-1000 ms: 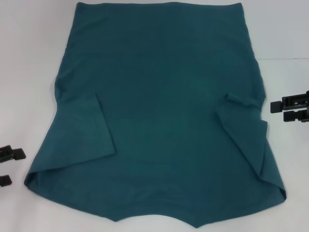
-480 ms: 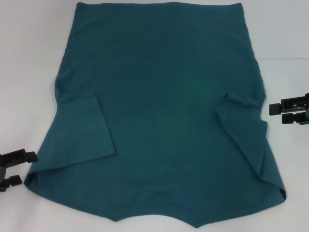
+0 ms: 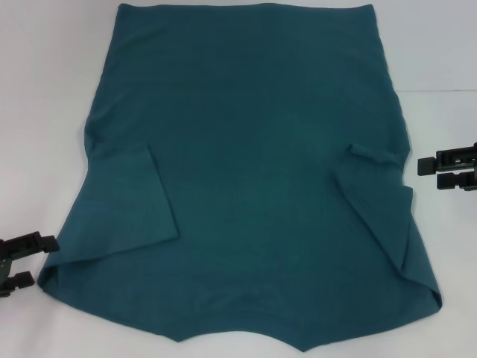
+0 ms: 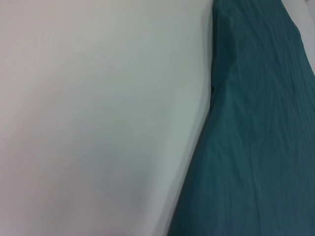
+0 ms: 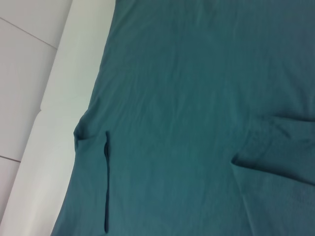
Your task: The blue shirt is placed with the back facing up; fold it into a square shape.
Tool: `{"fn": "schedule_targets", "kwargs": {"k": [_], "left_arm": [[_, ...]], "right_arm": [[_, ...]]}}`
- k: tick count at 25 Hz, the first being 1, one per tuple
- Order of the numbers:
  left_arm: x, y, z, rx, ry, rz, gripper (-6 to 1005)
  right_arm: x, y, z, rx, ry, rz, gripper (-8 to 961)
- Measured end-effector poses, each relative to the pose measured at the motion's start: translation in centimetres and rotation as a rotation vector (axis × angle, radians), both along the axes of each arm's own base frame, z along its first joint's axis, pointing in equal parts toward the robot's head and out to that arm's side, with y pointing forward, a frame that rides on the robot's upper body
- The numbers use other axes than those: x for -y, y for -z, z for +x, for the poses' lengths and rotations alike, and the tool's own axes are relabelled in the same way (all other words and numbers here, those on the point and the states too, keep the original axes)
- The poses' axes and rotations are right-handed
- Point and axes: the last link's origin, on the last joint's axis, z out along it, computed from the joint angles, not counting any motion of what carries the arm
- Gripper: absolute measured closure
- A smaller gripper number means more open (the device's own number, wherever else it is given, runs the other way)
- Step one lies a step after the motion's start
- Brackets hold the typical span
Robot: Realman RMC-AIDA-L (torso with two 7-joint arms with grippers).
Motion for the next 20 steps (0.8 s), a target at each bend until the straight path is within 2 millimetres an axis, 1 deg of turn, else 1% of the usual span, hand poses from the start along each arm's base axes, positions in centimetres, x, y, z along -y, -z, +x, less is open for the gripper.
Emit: {"fn": "schedule_targets", "kwargs": {"k": [16, 20], "left_arm": [[-0.1, 0.6, -0.1, 0.003, -0.007, -0.006, 51], [-0.3, 1.1, 0.0, 0.021, -0.009, -0.014, 51]], "right_arm": [[0.0, 0.0, 0.1, -0.001, 0.002, 0.002, 242], [0.1, -0.1, 0.2, -0.004, 0.007, 0.006, 242]]}}
